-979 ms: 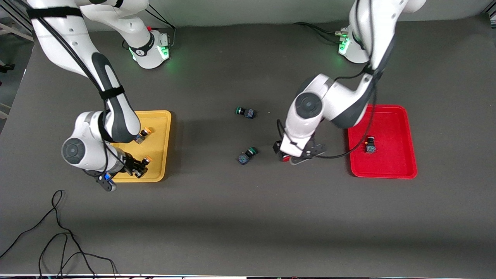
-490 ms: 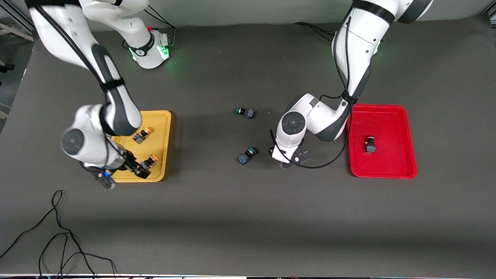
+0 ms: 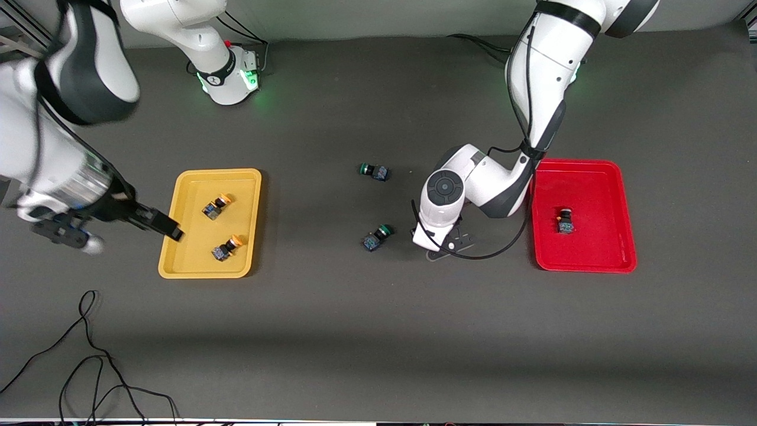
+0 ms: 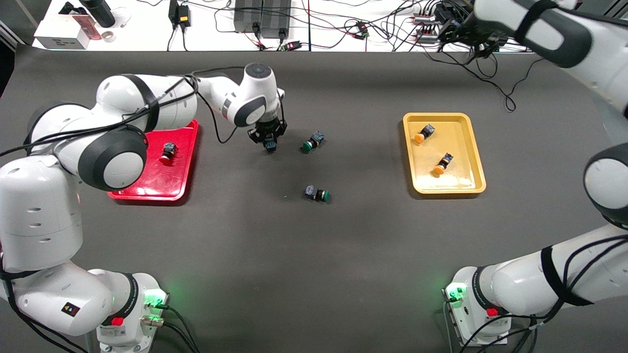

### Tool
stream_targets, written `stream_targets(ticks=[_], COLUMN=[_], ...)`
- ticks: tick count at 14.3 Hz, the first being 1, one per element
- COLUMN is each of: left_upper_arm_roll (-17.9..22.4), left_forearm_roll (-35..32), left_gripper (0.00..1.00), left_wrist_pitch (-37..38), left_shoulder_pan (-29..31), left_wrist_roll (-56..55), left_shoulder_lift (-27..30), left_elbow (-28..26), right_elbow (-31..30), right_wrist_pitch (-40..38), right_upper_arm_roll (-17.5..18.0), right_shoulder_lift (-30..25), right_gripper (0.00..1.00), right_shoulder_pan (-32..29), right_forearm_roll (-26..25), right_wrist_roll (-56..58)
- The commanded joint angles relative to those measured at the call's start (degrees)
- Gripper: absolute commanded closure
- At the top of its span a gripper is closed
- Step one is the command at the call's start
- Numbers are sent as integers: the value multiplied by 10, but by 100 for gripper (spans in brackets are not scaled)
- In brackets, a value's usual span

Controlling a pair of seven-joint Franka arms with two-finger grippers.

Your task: Place red and yellow buttons in trays

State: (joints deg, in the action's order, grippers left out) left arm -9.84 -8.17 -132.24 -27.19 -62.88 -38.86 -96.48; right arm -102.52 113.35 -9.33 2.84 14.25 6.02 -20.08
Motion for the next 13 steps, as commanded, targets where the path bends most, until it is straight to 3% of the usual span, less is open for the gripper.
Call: stream_targets(ticks=[1,4,6,9,13], left_upper_arm_roll=[-2,-3,-1,2,2], left_forearm_roll=[9,72,71,56,12], left_gripper=[100,100,100,100,100], left_wrist_pitch=[106,229,260,233,73], left_shoulder_pan=[32,116,189,311,395], left_wrist_roll=[42,200,317,534,645], left_shoulder_lift=[65,150,223,275,242], left_elbow=[24,-1,-73,-168,-258], right_elbow=[3,10,32,52,51], right_wrist_pitch=[-30,-65,-94,-157,-161], right_upper_arm_roll=[37,49,47,45,43], right_shoulder_lift=[-38,-60,-61,-59,-53], right_gripper=[0,0,0,0,0], right_shoulder_pan=[-40,-50,-49,-48,-49], right_forearm_roll=[-34,-34,-35,-34,-35], right_wrist_roll=[86,105,115,155,160])
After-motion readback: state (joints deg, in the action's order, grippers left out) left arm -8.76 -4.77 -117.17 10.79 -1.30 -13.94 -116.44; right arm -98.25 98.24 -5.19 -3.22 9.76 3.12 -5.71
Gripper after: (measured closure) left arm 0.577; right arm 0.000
